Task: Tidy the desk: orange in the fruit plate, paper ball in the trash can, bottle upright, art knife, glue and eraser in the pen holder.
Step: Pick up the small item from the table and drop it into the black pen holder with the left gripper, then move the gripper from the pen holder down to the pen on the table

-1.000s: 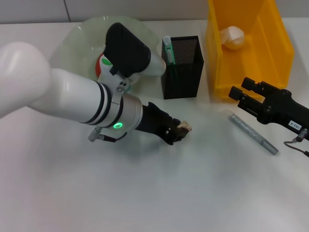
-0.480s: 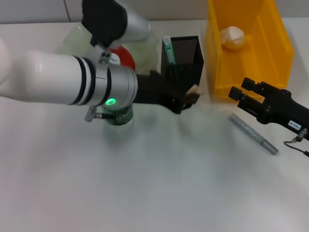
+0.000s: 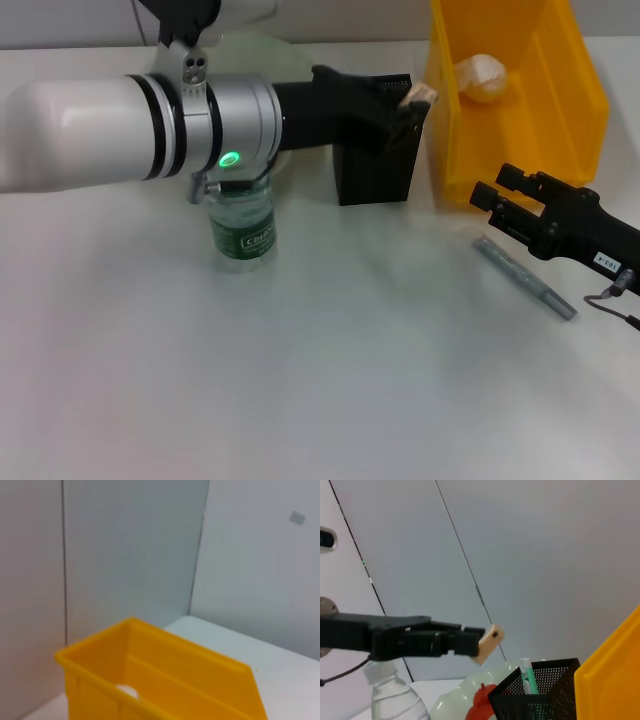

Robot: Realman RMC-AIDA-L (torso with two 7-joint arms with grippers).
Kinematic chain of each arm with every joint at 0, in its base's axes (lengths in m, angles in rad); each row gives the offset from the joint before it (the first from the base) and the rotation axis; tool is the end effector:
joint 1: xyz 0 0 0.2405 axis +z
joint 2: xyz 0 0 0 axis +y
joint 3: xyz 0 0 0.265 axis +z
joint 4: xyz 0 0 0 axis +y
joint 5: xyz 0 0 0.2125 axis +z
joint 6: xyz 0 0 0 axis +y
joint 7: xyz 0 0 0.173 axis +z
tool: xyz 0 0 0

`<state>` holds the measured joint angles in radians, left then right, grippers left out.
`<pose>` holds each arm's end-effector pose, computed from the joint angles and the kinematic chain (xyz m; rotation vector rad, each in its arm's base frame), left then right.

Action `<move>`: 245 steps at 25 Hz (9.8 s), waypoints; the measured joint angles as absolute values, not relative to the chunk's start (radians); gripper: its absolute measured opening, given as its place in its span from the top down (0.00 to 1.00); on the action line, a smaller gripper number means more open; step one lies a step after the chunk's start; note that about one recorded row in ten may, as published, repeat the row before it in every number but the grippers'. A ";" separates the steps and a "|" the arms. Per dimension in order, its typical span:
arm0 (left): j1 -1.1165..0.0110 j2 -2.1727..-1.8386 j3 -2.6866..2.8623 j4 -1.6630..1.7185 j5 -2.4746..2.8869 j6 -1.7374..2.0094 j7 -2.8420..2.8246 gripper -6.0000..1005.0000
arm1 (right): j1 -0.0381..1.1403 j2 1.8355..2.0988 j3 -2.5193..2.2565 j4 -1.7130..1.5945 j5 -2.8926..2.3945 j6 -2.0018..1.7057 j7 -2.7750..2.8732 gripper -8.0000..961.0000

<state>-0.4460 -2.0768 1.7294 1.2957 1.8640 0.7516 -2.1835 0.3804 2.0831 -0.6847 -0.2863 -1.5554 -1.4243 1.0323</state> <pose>-0.1097 0.3795 -0.0899 -2.6022 -0.5653 -0.5029 0.3082 0.3134 -0.0481 -2.2436 0.8068 0.9950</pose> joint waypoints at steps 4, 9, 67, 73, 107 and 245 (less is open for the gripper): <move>-0.454 -2.077 1.755 1.293 1.867 0.673 -2.181 0.74 | 0.380 2.083 -0.686 -0.285 -1.555 -1.427 1.032 0.41; -0.457 -2.077 1.795 1.263 1.872 0.575 -2.121 0.74 | 0.380 2.083 -0.690 -0.284 -1.555 -1.428 1.032 0.41; -0.323 -2.069 1.832 1.500 1.866 0.526 -2.052 0.54 | 0.391 2.082 -0.683 -0.273 -1.555 -1.423 1.032 0.41; -0.165 -2.071 1.849 1.672 1.782 0.539 -1.954 0.54 | 0.394 2.082 -0.685 -0.273 -1.555 -1.421 1.032 0.41; -0.250 -2.061 1.041 0.582 1.409 1.881 -0.947 0.21 | 0.403 2.077 -0.691 -0.357 -1.574 -1.482 1.142 0.42; -0.308 -2.071 1.040 0.492 1.571 1.714 -0.916 0.22 | 0.961 2.088 -1.287 -0.750 -2.824 -1.471 2.580 0.82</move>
